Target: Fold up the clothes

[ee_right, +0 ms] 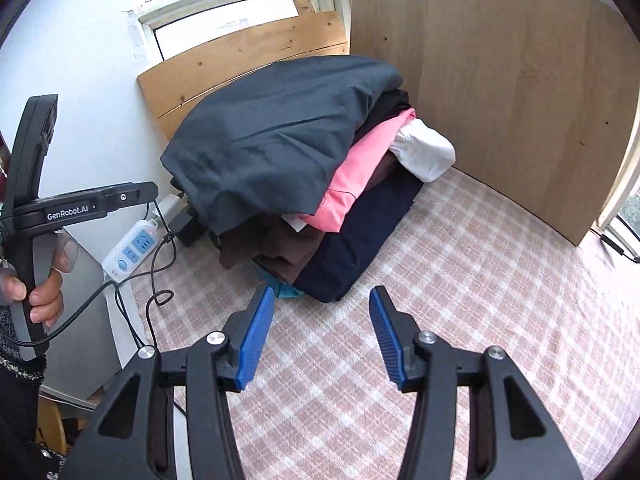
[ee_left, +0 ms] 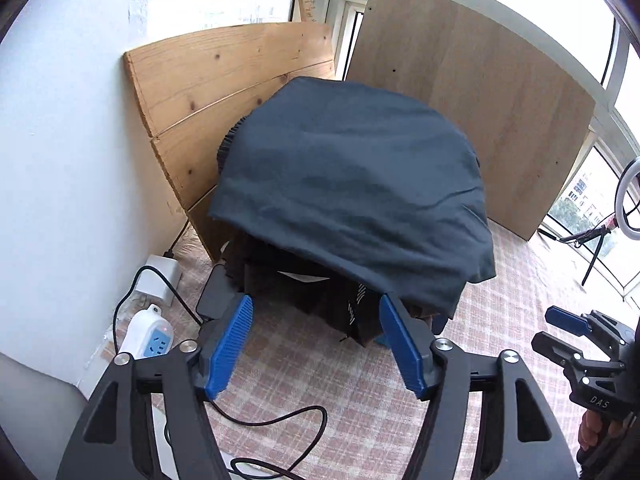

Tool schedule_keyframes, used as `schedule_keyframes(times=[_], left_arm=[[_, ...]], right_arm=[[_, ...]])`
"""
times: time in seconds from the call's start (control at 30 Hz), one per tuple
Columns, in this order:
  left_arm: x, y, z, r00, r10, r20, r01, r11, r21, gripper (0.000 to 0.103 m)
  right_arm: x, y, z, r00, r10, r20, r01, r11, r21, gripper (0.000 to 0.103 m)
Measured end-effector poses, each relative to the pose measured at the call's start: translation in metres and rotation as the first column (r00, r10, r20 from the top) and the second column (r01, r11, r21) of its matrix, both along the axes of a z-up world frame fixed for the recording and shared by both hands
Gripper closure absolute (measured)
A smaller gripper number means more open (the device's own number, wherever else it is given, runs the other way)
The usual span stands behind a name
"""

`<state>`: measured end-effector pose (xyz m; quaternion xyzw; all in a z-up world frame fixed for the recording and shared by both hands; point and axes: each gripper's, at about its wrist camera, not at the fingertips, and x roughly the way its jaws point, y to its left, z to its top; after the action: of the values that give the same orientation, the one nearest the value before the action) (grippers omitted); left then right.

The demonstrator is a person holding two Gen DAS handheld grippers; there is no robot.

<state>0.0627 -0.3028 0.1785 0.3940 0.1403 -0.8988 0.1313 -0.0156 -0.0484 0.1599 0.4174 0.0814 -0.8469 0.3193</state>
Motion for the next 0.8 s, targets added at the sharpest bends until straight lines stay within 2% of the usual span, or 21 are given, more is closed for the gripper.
schedule_keyframes(times=[0.03,0.3,0.43,0.63,0.8], left_arm=[[0.007,0.006,0.005,1.0,0.018,-0.018,-0.018,1.0,-0.009,0.027],[0.05,0.056,0.03,0.99,0.129,-0.061,-0.133,0.989,-0.067,0.026],[0.071,0.081,0.043,0.98,0.182,-0.084,-0.19,0.977,-0.094,0.026],[0.095,0.126,0.045,0.979,0.183,-0.093,-0.187,0.982,-0.038,0.026],[0.11,0.157,0.044,0.976,0.193,-0.096,-0.198,0.979,-0.043,0.026]], right_arm=[[0.005,0.01,0.003,1.0,-0.012,-0.008,0.012,1.0,0.0,0.05],[0.034,0.083,0.02,0.995,-0.096,-0.036,0.095,0.995,-0.028,0.049],[0.047,0.12,0.025,0.994,-0.104,-0.018,0.103,0.993,-0.056,0.049],[0.067,0.166,0.034,0.993,-0.105,-0.044,0.102,0.993,-0.063,0.049],[0.075,0.193,0.033,0.993,-0.102,-0.054,0.098,0.992,-0.078,0.046]])
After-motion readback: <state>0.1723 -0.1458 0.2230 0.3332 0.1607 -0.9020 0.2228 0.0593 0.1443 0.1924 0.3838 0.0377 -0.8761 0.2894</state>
